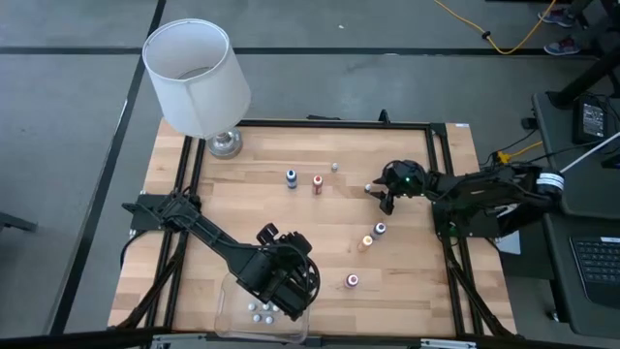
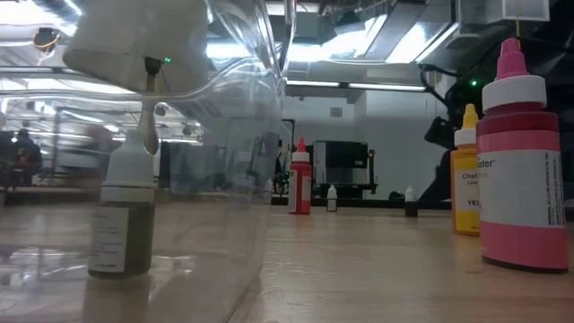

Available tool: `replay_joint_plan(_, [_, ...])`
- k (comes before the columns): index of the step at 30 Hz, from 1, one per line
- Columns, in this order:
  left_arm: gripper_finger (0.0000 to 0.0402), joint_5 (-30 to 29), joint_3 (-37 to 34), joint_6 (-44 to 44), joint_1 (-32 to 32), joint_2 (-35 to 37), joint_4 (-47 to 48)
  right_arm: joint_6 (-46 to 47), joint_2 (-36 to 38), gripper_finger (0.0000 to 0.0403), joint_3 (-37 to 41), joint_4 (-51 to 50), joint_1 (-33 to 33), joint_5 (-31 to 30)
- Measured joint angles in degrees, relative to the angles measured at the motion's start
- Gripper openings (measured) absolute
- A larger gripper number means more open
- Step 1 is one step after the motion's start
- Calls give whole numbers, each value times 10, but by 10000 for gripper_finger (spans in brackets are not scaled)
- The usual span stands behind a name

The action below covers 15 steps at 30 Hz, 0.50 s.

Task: Pick & Place food coloring
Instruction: Put the small pink food coloring bottle into the bin

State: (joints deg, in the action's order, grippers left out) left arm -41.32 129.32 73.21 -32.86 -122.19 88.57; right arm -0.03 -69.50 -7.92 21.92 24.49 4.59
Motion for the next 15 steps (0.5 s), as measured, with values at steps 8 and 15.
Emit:
replay_joint_plan(8, [143,0,0,0,0,0,-3,0,-72,223,0,59,0,9])
replay_joint_plan(15, [143,0,0,0,0,0,-2,-1,-109,221,0,109,0,9])
